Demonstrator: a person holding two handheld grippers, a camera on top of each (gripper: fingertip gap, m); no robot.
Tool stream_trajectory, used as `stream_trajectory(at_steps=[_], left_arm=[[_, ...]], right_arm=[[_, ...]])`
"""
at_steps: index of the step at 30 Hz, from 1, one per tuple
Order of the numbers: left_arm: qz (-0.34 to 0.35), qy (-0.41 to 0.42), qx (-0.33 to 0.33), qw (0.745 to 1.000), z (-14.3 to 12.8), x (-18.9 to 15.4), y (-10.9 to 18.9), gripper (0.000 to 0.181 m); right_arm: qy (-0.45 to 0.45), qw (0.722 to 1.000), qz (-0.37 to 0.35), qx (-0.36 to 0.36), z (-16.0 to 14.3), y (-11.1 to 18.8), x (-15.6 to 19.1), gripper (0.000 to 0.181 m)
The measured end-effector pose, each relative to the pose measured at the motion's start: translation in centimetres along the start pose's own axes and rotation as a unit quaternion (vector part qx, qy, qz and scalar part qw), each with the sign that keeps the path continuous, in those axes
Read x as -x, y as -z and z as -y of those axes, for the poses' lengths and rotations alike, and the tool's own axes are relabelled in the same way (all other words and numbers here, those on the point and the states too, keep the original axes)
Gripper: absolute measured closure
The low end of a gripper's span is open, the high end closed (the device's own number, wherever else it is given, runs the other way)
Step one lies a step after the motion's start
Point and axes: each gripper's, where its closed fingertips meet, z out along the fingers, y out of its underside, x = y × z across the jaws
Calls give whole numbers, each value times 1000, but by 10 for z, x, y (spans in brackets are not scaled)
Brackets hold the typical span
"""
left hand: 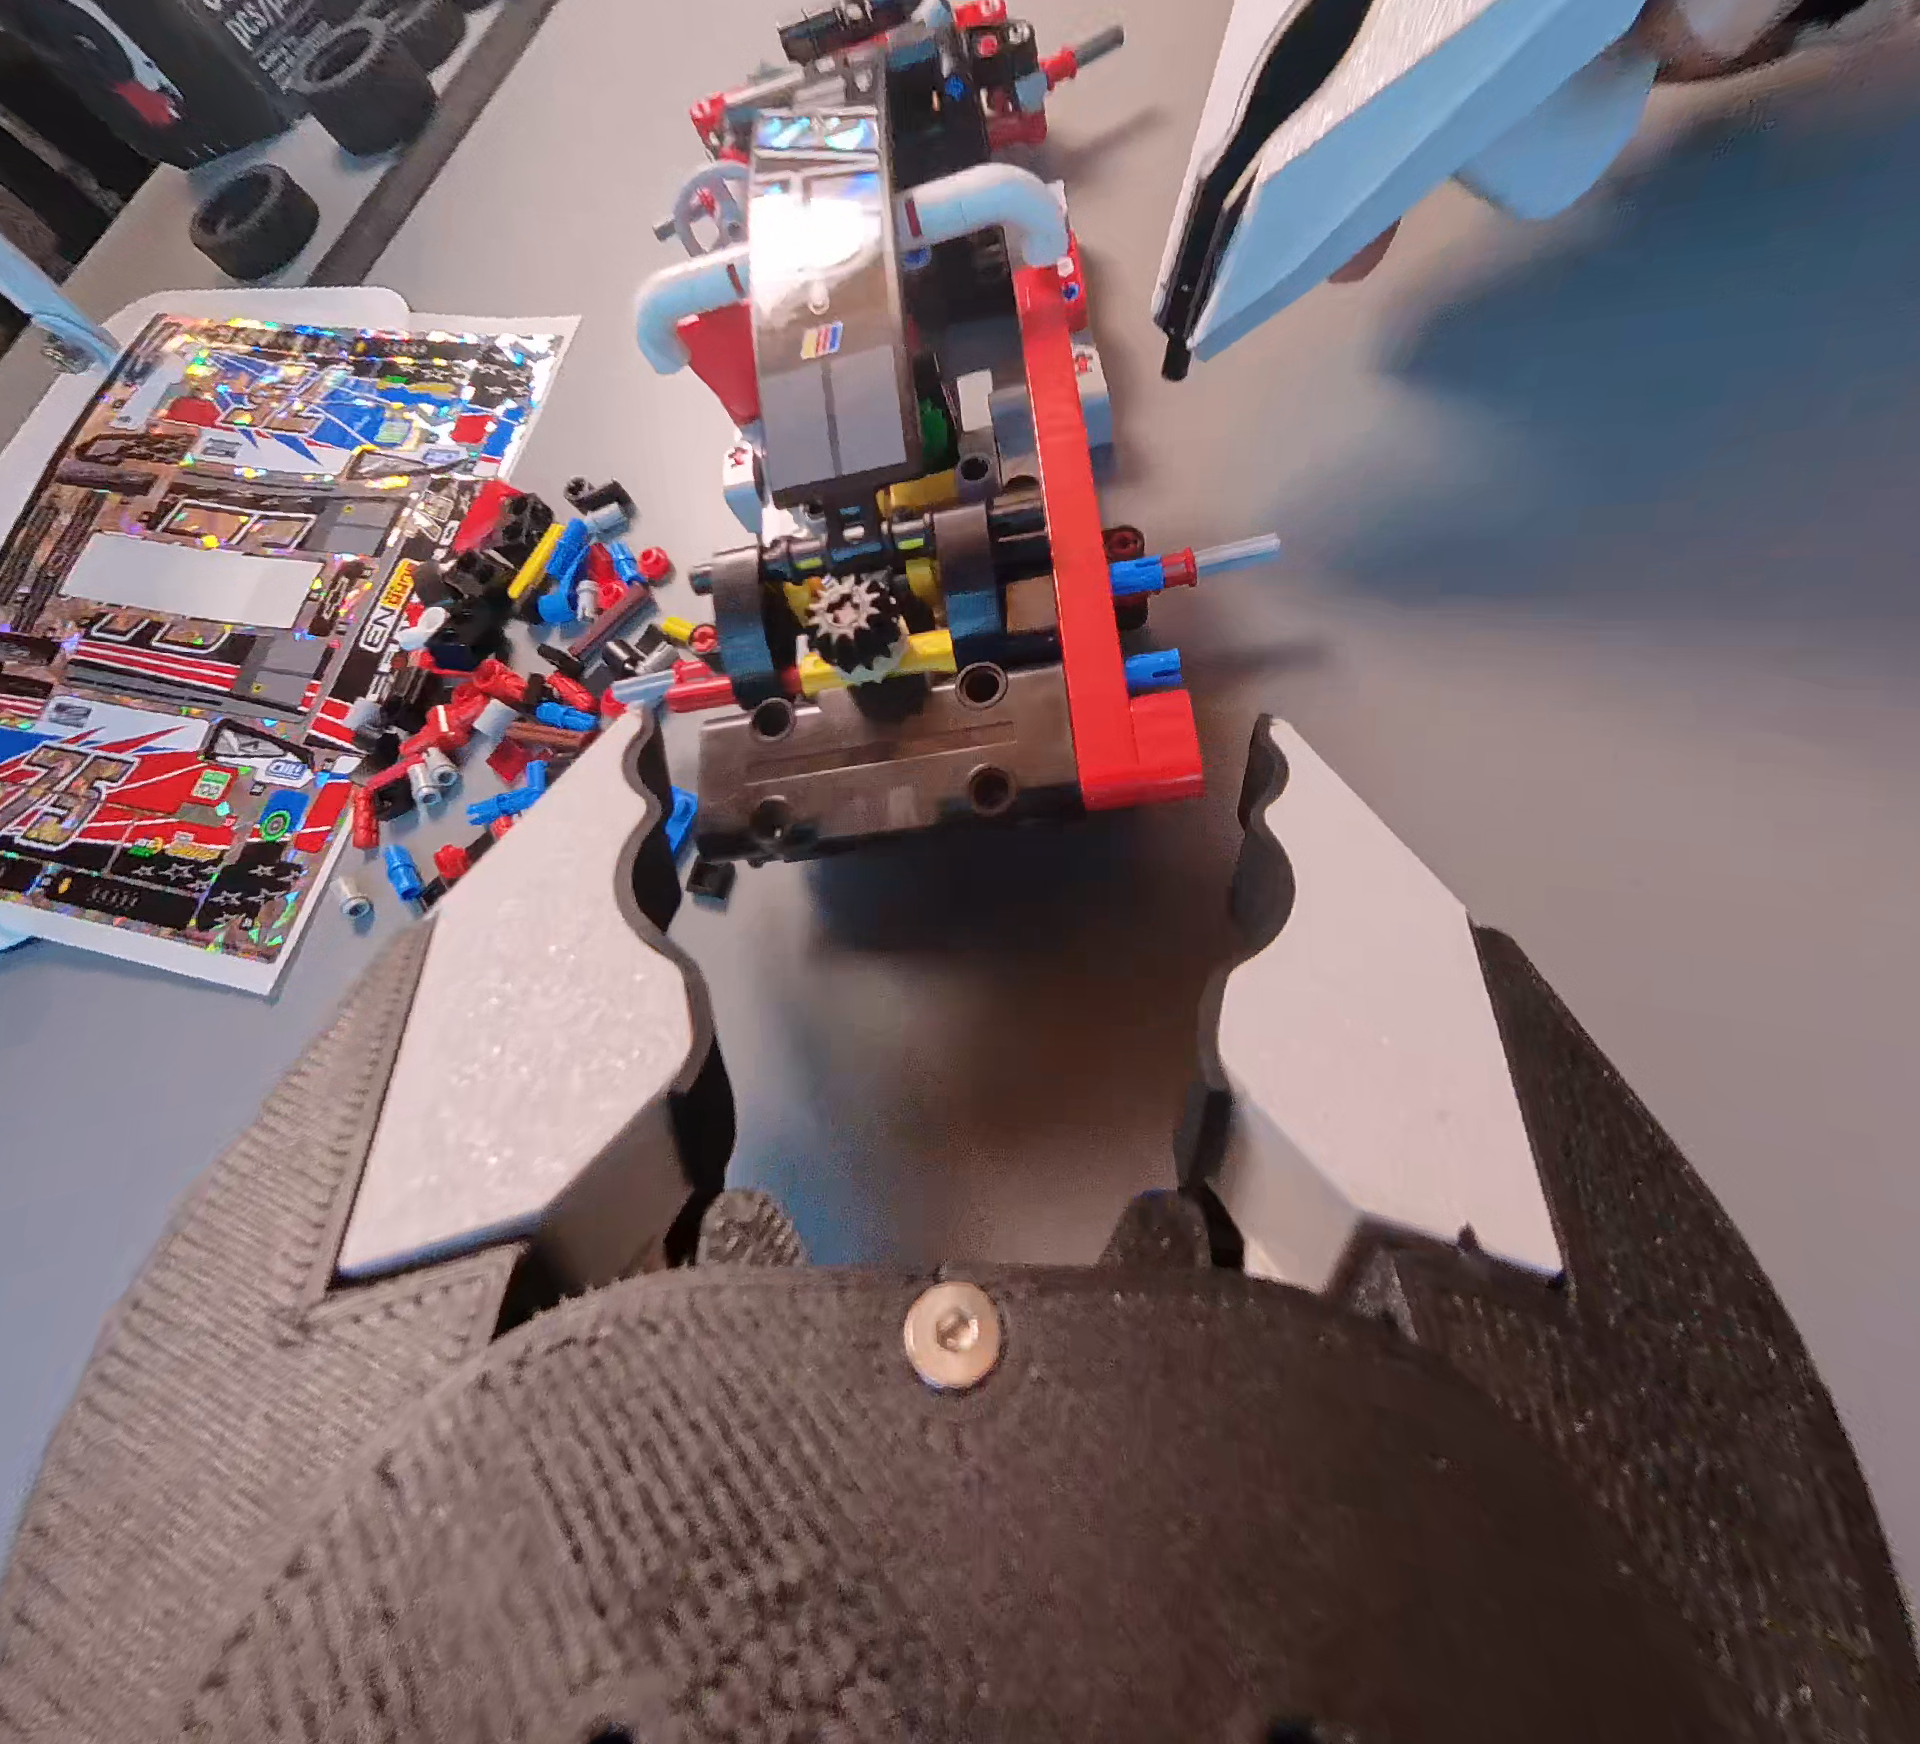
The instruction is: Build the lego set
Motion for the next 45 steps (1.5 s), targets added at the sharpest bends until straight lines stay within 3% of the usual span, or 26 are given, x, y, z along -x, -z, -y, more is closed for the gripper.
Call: stream_trajectory(at_steps=[3,8,16,21,27,30,34,41,45], left_arm=[[5,-15,1,1000,3,3,-4,82],[3,22,11,1000,3,3,-4,84],[-18,108,-7,994,9,1,1,86],[-36,146,-19,989,13,0,5,86],[-112,276,-55,953,26,-11,17,86],[-146,344,-71,925,34,-16,24,86],[-183,374,-77,906,39,-24,30,85],[-159,278,-60,946,28,-33,26,82],[-78,176,-24,981,13,-25,18,94]], right_arm=[[-1,1000,5,0,-2,1,1,179],[8,1000,11,9,-8,0,3,179],[114,993,7,38,-17,-12,17,178],[149,989,7,20,-7,-20,21,178],[38,989,122,-72,16,0,41,179],[17,983,146,-111,25,9,48,179],[14,976,156,-153,34,19,52,179],[0,971,155,-181,44,21,51,179],[-3,970,149,-192,50,20,50,179]])
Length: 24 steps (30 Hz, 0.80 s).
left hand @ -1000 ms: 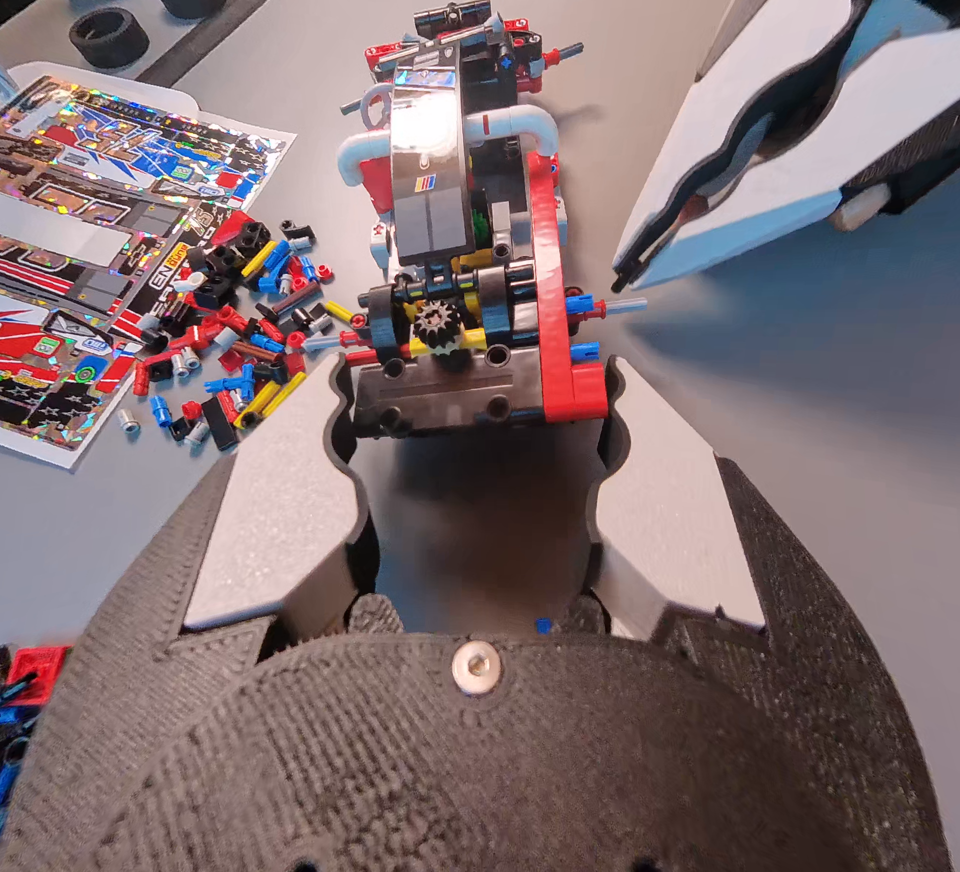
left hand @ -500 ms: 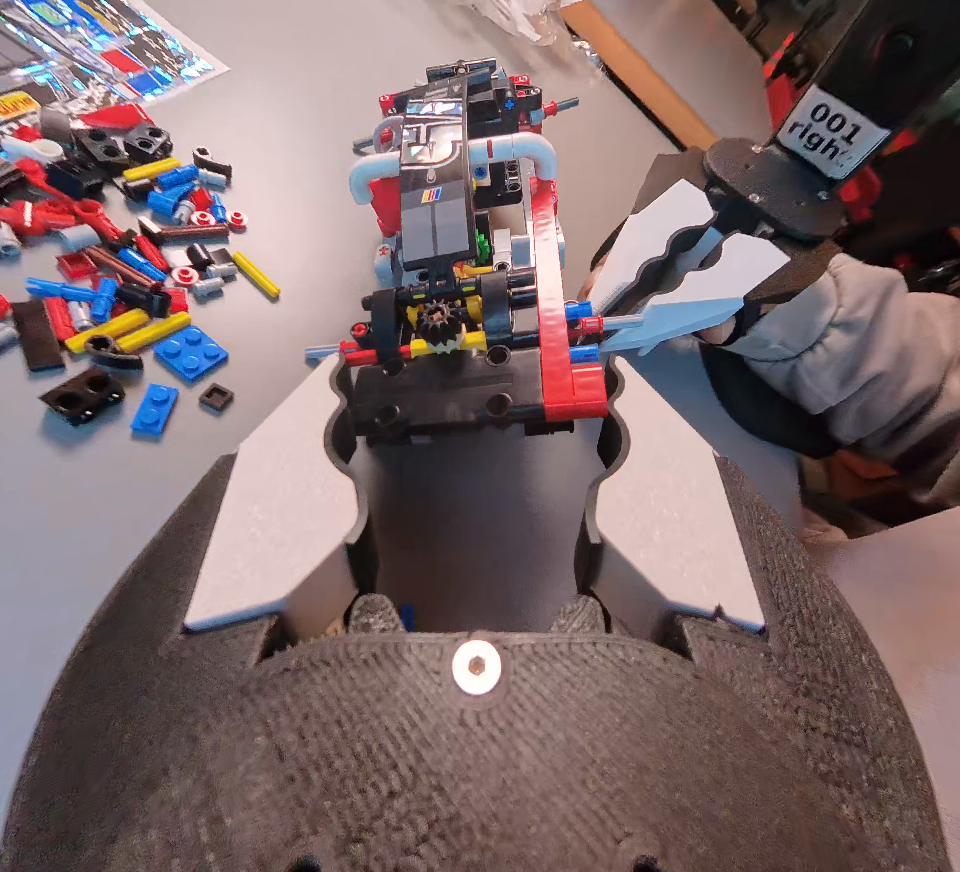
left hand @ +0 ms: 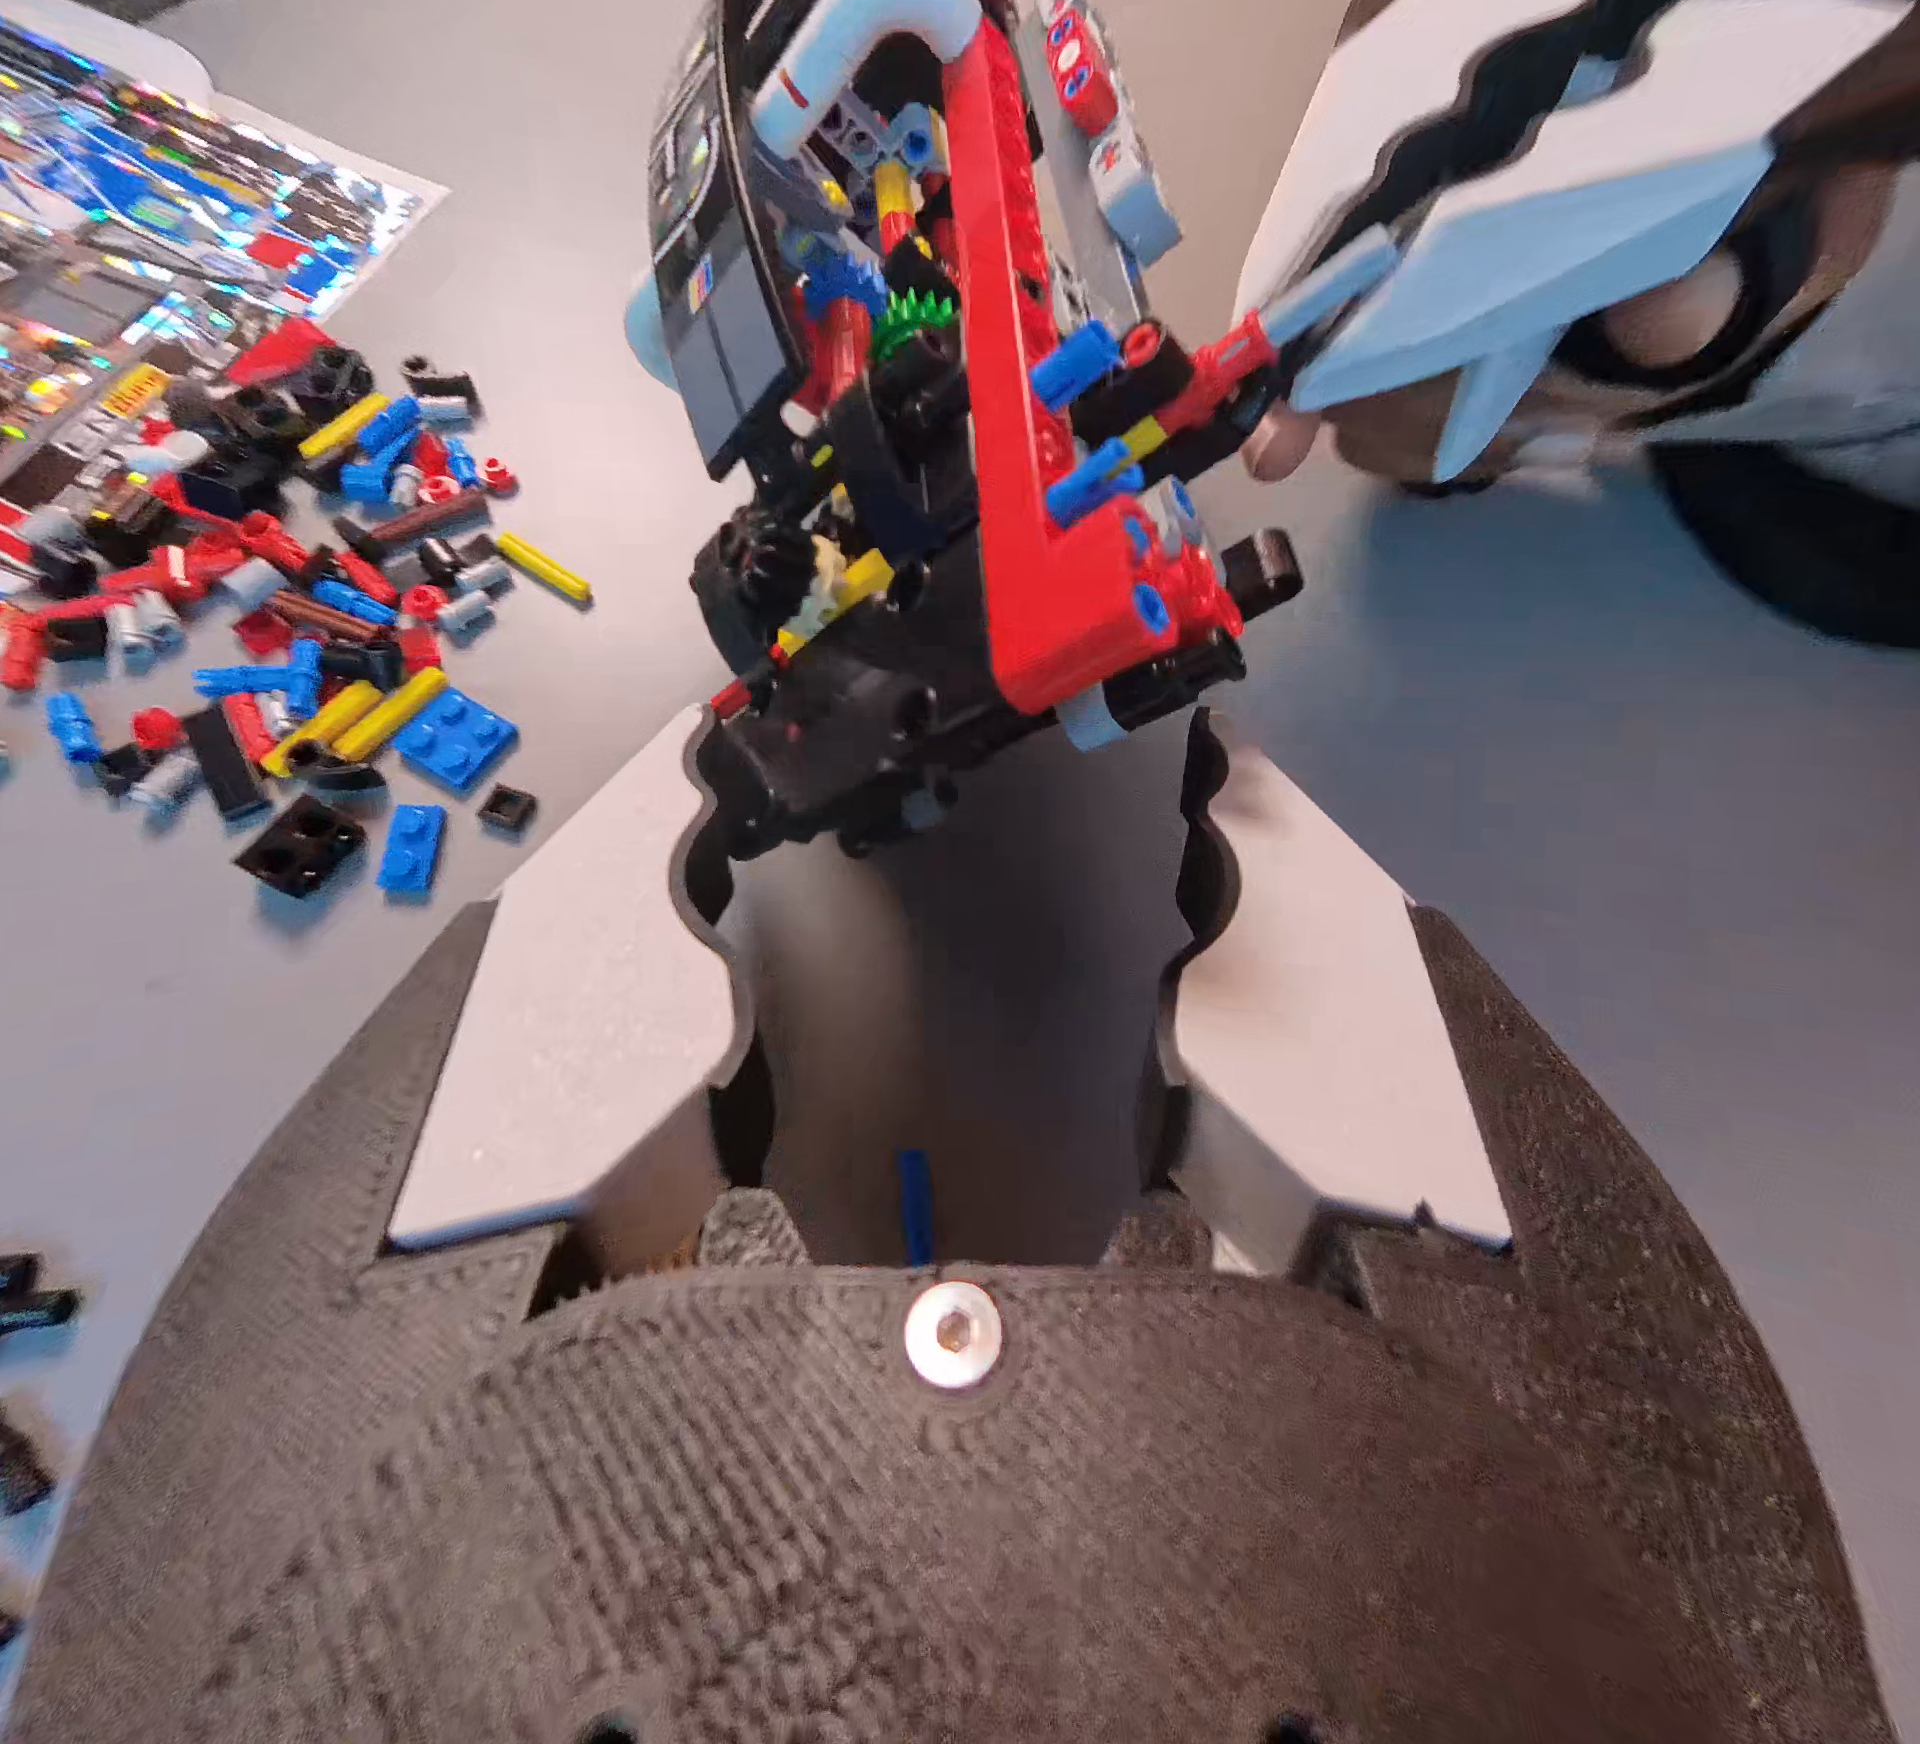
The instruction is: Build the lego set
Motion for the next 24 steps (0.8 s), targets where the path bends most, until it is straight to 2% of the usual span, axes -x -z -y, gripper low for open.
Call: stream_trajectory(at_steps=[3,8,13,16,18,21,24], left_arm=[[68,-77,15,995,-5,13,-2,102],[134,-146,-31,980,8,30,5,124],[181,-191,-56,963,18,40,6,125],[219,-207,-88,949,31,48,11,117],[211,-220,-74,950,28,50,4,111],[225,-260,-56,937,28,53,-4,115],[229,-260,-53,936,30,54,-5,116]], right_arm=[[1,1000,-4,-3,2,-3,-2,179],[0,1000,-11,-13,8,-7,-7,179],[-8,1000,-18,-19,12,-11,-15,179],[-8,1000,-21,-15,11,-12,-19,179],[-11,999,-23,-20,13,-13,-22,179],[-13,999,-30,-6,9,-15,-29,179],[-10,1000,-26,-11,13,-13,-27,179]])
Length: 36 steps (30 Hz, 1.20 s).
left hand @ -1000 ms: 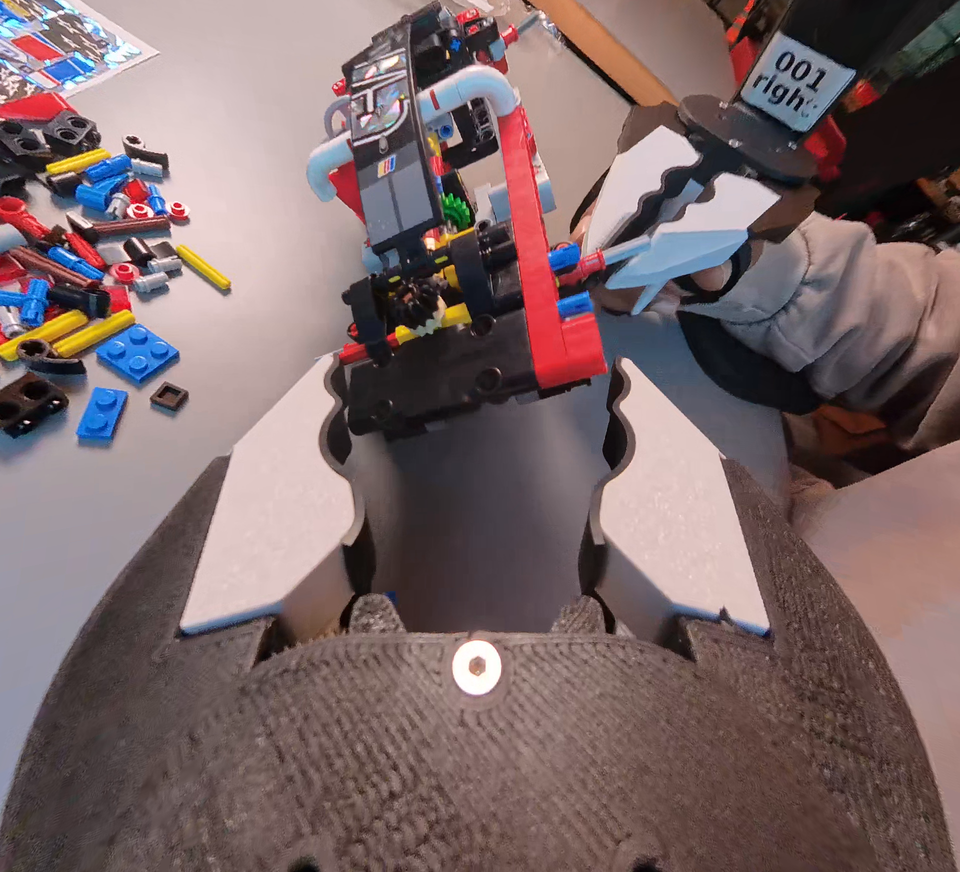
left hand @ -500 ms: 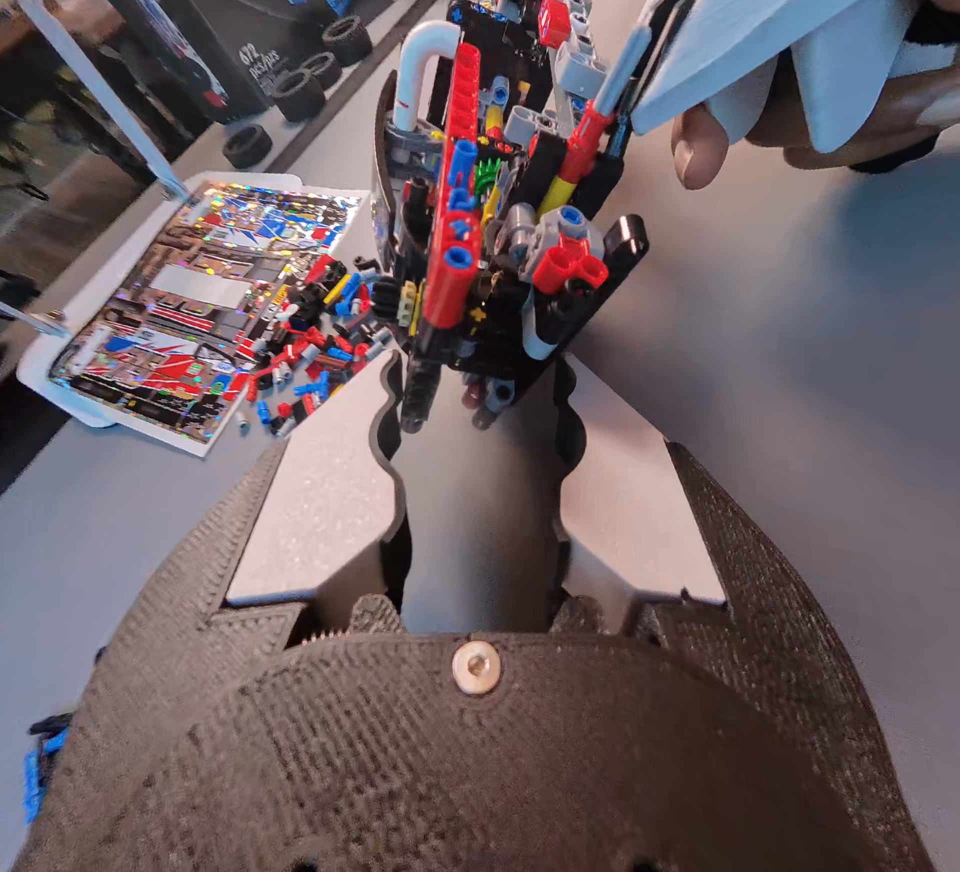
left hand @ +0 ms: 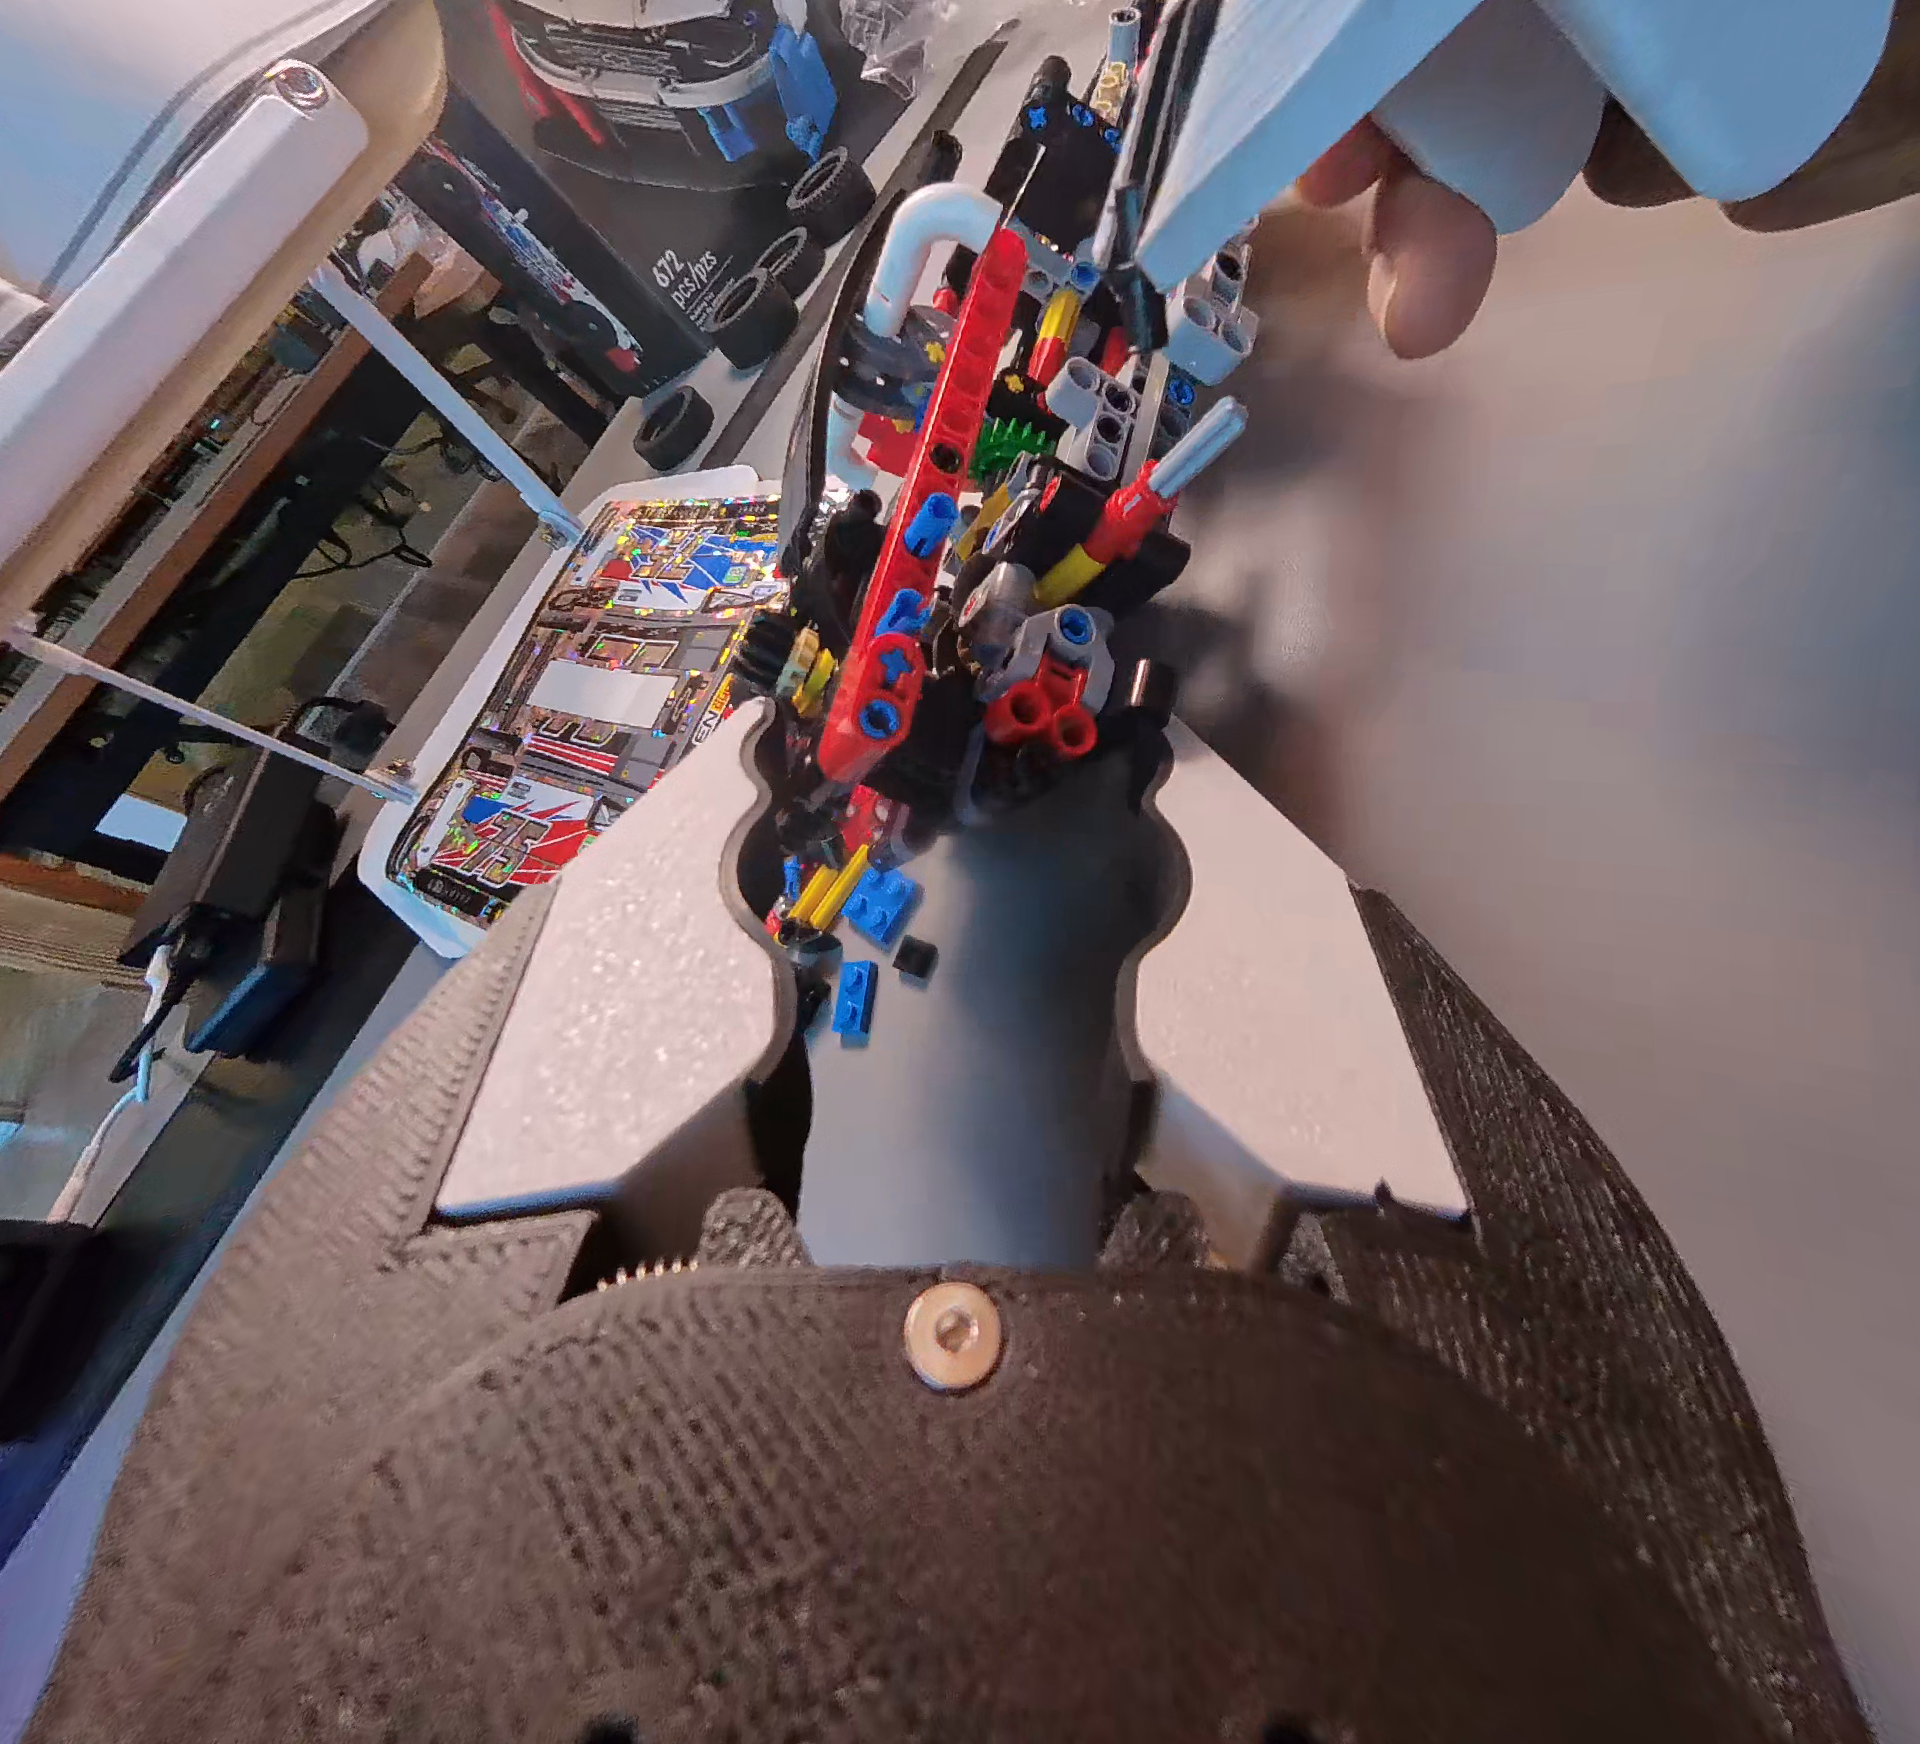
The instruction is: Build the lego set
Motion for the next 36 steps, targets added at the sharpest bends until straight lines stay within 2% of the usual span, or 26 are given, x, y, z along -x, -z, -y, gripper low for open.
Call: stream_trajectory(at_steps=[4,7,11,14,18,20,23,28,30,36], left_arm=[[-11,28,-1,1000,4,1,3,117],[-37,99,-7,994,13,2,9,118],[-86,207,-15,974,25,-4,23,118],[-111,255,-18,961,31,-16,35,118],[-147,348,-21,926,39,-33,51,118],[-167,367,-29,915,42,-42,57,119],[-181,340,-48,922,40,-49,58,125],[-160,219,-57,961,31,-52,46,111],[-155,220,-54,961,31,-46,41,126],[-141,210,-47,966,36,-45,32,128]], right_arm=[[18,1000,-6,-5,8,11,0,179],[68,996,-38,30,0,22,-10,179],[138,984,-61,90,-19,27,-9,179],[142,984,-62,89,-20,25,-3,178],[120,989,-4,90,-21,25,18,179],[124,988,24,92,-22,28,27,179],[117,988,33,97,-23,33,29,178],[107,989,24,101,-28,34,18,178],[94,990,21,99,-28,32,14,179],[101,989,12,112,-36,30,11,178]])
